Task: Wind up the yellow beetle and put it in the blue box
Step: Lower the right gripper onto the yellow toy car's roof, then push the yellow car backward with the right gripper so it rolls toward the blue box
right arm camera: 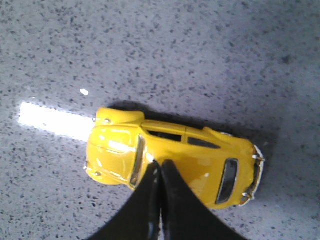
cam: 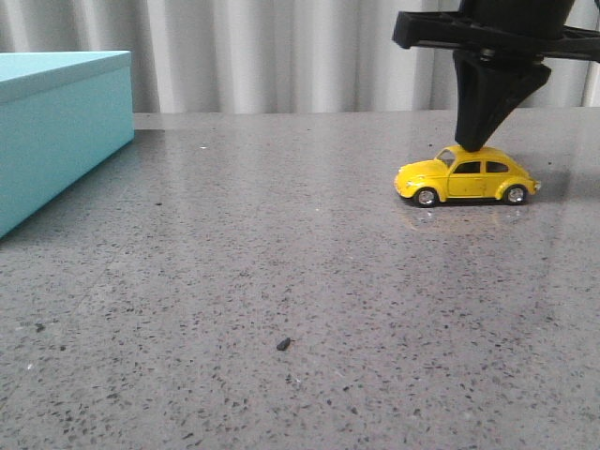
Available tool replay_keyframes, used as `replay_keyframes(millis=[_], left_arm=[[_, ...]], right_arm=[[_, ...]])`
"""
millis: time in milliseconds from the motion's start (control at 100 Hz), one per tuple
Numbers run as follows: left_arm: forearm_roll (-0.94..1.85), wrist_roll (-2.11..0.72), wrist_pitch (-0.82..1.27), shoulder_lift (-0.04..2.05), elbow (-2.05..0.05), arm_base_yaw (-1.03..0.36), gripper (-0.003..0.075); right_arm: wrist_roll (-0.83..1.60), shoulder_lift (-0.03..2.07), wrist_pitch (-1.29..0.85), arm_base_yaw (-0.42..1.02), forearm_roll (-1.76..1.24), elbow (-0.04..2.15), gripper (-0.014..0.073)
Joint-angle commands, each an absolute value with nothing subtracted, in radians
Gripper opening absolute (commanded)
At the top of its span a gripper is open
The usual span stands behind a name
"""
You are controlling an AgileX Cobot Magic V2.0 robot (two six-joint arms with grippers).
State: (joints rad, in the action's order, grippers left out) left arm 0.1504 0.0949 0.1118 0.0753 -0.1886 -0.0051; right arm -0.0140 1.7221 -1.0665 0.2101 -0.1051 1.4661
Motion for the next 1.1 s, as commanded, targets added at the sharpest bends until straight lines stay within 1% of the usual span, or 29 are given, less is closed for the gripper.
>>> replay_keyframes(millis=[0, 510, 780, 1090], left_arm=[[0.157, 0.103, 0.034, 0.097, -0.224, -0.004, -0.0021], [0.157, 0.103, 0.034, 0.097, -0.224, -0.004, -0.0021], [0.157, 0.103, 0.034, 0.097, -0.224, -0.004, -0.0021], [0.157, 0.103, 0.034, 0.097, -0.224, -0.004, -0.0021]], right_arm=[[-0.016, 1.694, -1.087, 0.188, -0.082, 1.487, -0.0041], [-0.087, 1.694, -1.138, 0.154, 0.076, 1.471, -0.0041], [-0.096, 1.694, -1.179, 0.097, 0.127, 1.471, -0.0041], [-0.096, 1.657, -1.127, 0.086, 0.127, 1.473, -0.0041]])
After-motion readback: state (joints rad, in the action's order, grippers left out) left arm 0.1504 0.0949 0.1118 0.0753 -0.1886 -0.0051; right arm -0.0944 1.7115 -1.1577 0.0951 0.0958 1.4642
